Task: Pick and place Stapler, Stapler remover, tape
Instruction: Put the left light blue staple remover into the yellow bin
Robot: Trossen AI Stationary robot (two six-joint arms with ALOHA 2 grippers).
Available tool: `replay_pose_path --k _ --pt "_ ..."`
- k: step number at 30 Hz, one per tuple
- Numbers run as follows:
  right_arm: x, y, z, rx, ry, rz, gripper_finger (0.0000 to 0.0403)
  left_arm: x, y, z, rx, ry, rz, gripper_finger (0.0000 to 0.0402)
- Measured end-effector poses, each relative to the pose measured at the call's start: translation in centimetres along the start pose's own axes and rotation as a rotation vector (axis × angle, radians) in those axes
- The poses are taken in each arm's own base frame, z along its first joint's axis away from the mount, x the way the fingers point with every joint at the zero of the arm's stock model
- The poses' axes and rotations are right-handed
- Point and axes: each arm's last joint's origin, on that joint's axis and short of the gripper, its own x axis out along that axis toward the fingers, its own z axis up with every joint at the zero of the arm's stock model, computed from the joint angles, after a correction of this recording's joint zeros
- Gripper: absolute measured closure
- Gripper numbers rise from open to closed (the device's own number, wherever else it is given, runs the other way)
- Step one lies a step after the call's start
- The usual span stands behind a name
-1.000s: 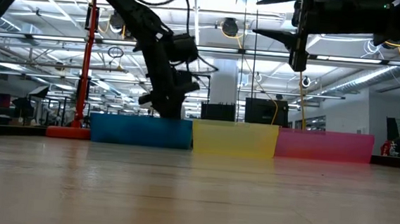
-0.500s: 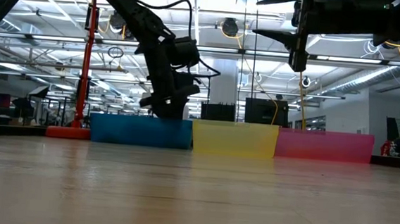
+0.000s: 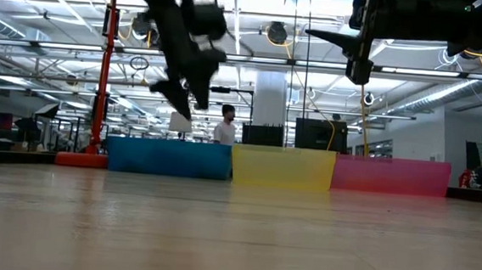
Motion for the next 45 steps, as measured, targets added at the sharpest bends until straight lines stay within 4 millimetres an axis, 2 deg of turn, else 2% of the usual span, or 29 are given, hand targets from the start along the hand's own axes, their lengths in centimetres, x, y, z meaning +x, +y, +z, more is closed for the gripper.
replay_pose_path --k 3,7,10,13,19,24,28,34,45 --pt "0.0 0.0 0.0 -0.007 -0.001 0.000 0.0203 -3.6 -2.3 -2.6 0.000 0.036 -0.013 0.0149" --pt "0.0 0.1 0.0 -0.022 -0.005 0.005 0.0202 -7.6 -5.6 -7.2 -0.035 0.096 0.025 0.0149" --pt "0.0 0.1 0.0 -0.026 -0.006 0.006 0.0200 -9.3 -7.7 -10.9 -0.078 0.134 0.105 0.0149" --pt "0.0 0.1 0.1 -0.043 -0.007 0.007 0.0201 -9.9 -9.4 -14.3 -0.125 0.163 0.178 0.0149" --pt "0.0 0.1 0.0 -0.048 -0.006 0.006 0.0202 -8.1 -11.6 -20.9 -0.229 0.226 0.240 0.0149" --pt "0.0 0.1 0.0 -0.048 -0.006 0.007 0.0203 -5.6 -11.5 -25.6 -0.340 0.229 0.278 0.0149" --pt "0.0 0.1 0.0 -0.048 -0.006 0.007 0.0201 -3.9 -10.8 -28.2 -0.381 0.188 0.291 0.0149" --pt "0.0 0.1 0.0 -0.046 -0.006 0.007 0.0201 -2.1 -9.9 -29.8 -0.424 0.174 0.270 0.0149" --pt "0.0 0.1 0.1 -0.045 -0.006 0.007 0.0203 0.2 -9.6 -30.7 -0.430 0.216 0.236 0.0149"
